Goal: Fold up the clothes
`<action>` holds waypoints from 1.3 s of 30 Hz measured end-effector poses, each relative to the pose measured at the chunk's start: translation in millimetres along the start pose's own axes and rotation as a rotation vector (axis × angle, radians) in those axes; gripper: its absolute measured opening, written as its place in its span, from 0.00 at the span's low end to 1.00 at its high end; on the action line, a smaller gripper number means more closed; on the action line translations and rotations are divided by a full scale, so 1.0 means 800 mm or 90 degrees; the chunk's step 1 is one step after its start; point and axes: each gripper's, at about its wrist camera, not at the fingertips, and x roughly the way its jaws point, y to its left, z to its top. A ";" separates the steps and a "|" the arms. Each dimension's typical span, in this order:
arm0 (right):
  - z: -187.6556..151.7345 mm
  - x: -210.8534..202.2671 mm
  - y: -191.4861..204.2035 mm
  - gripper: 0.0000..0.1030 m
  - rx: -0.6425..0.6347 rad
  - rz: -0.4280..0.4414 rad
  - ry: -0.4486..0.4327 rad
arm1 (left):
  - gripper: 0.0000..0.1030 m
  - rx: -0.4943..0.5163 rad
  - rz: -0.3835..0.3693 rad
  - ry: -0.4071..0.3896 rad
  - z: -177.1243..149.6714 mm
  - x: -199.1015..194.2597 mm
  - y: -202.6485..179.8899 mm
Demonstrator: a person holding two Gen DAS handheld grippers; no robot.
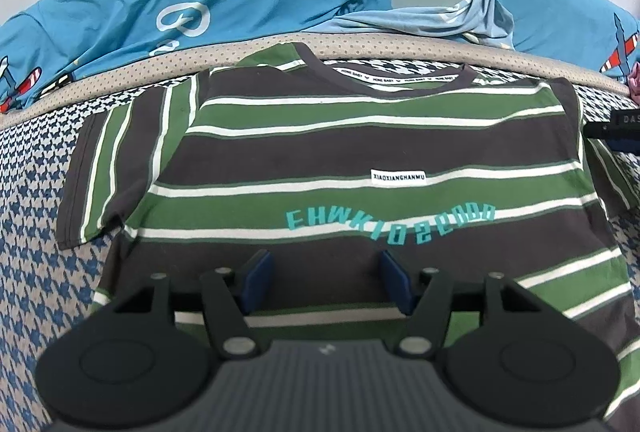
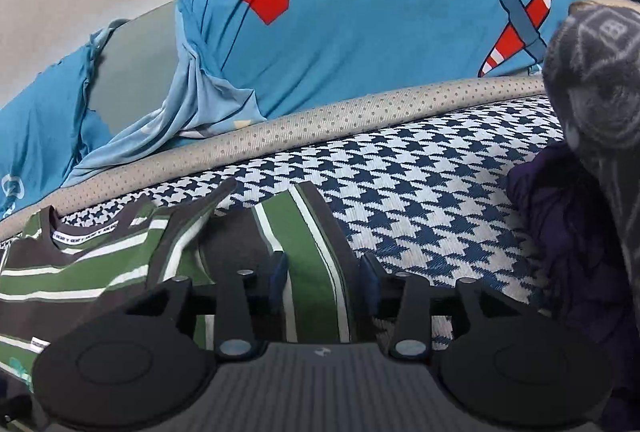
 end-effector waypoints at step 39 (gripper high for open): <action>-0.010 -0.065 0.024 0.12 -0.003 -0.142 -0.015 | 0.69 0.013 -0.005 -0.010 -0.020 -0.025 0.028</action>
